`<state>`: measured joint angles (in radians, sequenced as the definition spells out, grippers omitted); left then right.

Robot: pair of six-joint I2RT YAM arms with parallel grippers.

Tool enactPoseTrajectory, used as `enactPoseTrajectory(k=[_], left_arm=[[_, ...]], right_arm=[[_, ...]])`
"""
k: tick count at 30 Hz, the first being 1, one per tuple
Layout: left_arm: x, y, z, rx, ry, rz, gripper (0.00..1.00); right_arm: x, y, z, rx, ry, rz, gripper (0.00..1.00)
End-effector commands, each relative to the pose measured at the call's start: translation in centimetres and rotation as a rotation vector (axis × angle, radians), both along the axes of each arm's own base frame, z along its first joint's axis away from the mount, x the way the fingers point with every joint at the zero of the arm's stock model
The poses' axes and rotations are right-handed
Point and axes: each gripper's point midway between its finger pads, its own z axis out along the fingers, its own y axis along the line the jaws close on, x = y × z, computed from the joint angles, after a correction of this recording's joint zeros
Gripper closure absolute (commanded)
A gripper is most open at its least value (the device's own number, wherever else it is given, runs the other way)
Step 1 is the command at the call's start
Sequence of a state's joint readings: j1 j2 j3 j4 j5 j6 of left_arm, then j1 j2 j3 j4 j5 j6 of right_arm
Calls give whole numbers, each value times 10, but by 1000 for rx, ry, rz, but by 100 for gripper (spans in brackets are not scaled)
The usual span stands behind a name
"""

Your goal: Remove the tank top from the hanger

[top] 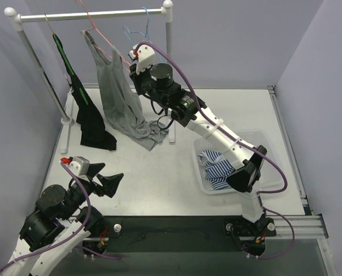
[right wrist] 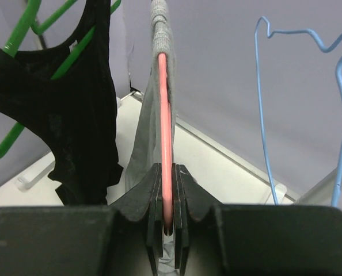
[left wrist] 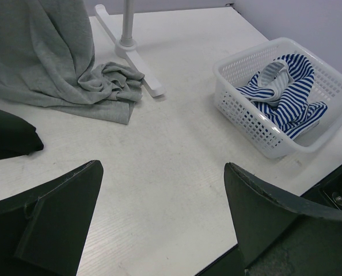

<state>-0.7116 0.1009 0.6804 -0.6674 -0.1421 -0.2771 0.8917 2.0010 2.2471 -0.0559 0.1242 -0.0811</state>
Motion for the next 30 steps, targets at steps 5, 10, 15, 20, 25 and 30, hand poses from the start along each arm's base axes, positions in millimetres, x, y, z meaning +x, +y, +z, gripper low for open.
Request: enactPoseTrajectory(k=[5, 10, 15, 20, 25, 30], left_arm=[[2, 0, 15, -42, -44, 7, 3], [2, -2, 14, -38, -43, -3, 3], [2, -2, 14, -38, -43, -4, 3], [2, -3, 14, -38, -45, -7, 3], [1, -3, 14, -34, -45, -9, 3], [1, -3, 14, -38, -47, -7, 3]], right_arm=[[-21, -21, 83, 208, -130, -19, 100], [-25, -22, 87, 227, -131, -16, 100], [-32, -24, 93, 236, -142, -5, 100], [-41, -23, 96, 247, -150, 18, 100], [-47, -22, 96, 250, -151, 28, 100], [-50, -19, 97, 261, -159, 41, 100]])
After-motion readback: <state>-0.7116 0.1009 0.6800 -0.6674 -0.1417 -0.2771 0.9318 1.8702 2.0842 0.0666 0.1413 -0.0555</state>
